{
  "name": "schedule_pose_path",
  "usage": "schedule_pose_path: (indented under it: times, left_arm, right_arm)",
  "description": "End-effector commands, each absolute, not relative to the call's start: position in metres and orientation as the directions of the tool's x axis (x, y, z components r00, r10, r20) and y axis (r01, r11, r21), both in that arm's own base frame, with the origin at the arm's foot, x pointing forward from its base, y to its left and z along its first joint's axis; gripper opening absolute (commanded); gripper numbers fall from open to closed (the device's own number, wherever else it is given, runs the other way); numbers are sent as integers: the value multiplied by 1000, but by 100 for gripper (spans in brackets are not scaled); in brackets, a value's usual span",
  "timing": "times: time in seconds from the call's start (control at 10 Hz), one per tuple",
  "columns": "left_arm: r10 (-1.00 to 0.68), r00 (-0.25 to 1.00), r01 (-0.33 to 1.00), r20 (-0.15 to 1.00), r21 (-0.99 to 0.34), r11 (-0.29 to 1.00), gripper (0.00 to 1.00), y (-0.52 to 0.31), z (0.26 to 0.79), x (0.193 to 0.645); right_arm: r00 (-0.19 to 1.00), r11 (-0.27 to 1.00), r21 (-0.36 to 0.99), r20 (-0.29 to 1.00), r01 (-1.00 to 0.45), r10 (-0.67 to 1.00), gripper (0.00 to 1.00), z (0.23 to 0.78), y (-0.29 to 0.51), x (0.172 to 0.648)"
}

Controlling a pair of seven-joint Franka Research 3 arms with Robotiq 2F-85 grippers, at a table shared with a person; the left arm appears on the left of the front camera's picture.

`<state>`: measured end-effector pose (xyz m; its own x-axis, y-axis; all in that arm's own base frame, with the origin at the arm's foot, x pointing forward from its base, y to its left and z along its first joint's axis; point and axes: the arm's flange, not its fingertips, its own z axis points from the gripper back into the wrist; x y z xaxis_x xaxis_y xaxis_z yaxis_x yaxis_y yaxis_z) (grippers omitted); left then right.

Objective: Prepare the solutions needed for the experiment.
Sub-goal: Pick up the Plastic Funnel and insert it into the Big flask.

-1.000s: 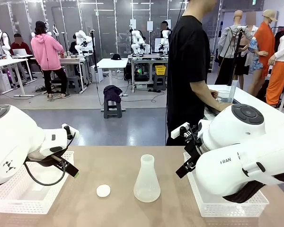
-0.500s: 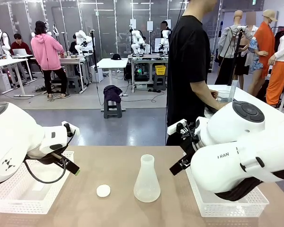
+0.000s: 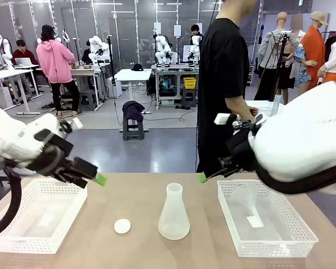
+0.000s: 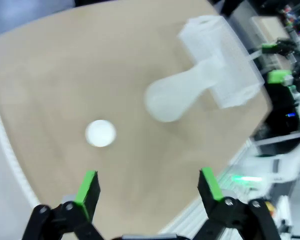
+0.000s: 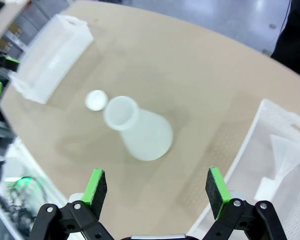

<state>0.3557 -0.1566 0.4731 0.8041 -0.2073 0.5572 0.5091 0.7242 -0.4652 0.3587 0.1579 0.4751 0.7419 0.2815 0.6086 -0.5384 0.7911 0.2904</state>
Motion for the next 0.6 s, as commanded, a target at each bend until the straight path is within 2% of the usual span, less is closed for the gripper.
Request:
schedule_pose_path:
  times: [0.0,0.2,0.5]
  left_arm:
    - [-117,836,463,536,-573,676,100,-139,484,367]
    - [52,884,365,464,-758,540,100,-132,493,370]
    - [175,902,320,394,-884,341,100,-127,493,368]
  right_arm:
    - [805,703,481,550,-524,224,100,489,147,367]
    - [850,588,646,505,-487,149,100,497,144,371]
    - [884,424,790,465,-442,56,100,499,141,372]
